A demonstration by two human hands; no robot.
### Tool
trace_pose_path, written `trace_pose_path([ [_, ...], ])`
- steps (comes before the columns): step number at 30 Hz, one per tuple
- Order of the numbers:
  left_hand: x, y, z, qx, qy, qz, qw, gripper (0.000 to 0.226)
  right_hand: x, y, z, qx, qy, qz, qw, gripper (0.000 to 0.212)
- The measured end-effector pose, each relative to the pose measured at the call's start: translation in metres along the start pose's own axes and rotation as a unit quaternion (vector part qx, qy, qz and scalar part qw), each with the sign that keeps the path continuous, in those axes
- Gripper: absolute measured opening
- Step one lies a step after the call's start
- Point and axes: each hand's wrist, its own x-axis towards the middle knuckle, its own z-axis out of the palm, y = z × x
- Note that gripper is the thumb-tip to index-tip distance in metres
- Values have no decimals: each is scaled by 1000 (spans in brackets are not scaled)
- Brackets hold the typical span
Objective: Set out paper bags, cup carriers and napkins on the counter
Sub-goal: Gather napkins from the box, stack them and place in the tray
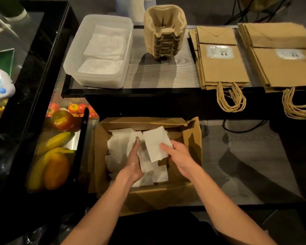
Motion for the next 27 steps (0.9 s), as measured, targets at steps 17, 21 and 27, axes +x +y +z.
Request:
trace_pose_path([
  [17, 10, -7, 11, 3, 30, 5, 1000, 64, 9, 9, 11, -208, 37, -61, 976, 31],
  [21, 9, -3, 11, -12, -5, 0, 1000, 43, 15, 11, 13, -172, 55, -70, 981, 26],
  [27, 13, -5, 3, -22, -12, -5, 1000, 42, 23, 9, 8, -159, 46, -43, 985, 18],
])
